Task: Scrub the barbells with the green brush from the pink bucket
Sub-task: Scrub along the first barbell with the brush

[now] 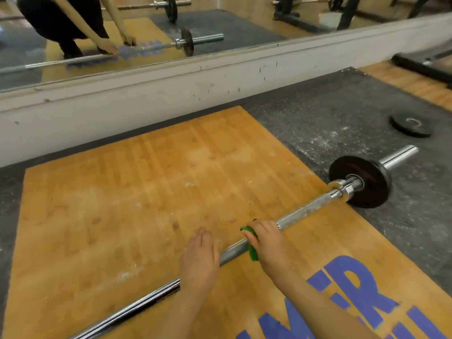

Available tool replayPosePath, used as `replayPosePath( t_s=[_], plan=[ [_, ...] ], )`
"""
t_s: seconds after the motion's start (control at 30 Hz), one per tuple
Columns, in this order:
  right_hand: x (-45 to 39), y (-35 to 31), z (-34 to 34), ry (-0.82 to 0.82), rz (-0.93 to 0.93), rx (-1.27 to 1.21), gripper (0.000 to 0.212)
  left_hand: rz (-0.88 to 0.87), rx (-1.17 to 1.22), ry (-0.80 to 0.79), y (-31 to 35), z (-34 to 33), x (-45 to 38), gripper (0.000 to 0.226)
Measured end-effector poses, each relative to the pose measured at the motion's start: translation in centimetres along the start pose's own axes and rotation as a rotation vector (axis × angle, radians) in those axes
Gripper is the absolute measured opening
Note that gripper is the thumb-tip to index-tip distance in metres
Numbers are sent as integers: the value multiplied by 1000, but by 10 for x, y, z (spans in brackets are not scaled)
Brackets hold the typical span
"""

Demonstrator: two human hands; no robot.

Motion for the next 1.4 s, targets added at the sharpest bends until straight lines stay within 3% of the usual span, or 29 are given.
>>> replayPosePath(
  t_s=[0.13, 0.23, 0.33, 0.5, 0.57, 0.67, 0.73, 0.97, 1.17, 1.4],
  plan=[
    [25, 17, 29, -44, -140, 70, 65, -132, -72, -133, 13, -29, 16, 60],
    [39, 22, 48, -21, -192, 148, 61, -127, -111, -131, 12, -35, 9, 61],
    [45, 20, 59, -59, -279, 190, 41, -118, -154, -187, 6, -38, 0, 62],
    [42, 14, 65, -177, -263, 242, 45, -123, -139, -208, 3, -29, -7, 63],
    [33, 17, 69, -197, -189, 271, 45, -138, -122, -189, 4, -30, -12, 66],
    [20, 30, 76, -210, -6, 329, 62, -113, -114, -191, -2, -40, -23, 75],
    [11, 44, 77, -217, 19, 338, 65, -84, -117, -218, -5, -44, -31, 75],
    [-29, 78, 32, -180, 78, 235, 43, -65, -197, -102, -9, -41, -64, 112],
    [-73, 96, -23, -208, 236, 115, 40, 27, -262, -59, -20, -36, -96, 92],
    [-121, 69, -82, -257, 461, -14, 40, 87, -313, 7, -19, -24, -128, 115]
  ],
)
Point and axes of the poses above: each hand's wrist, its own x-axis away from the middle knuckle, its own z-axis out of the back of the hand, y = z × x, the point moved 4 cm from there along -x, towards the middle knuckle, and after that the axes turned 10 degrees about z, right-handed, at the moved point
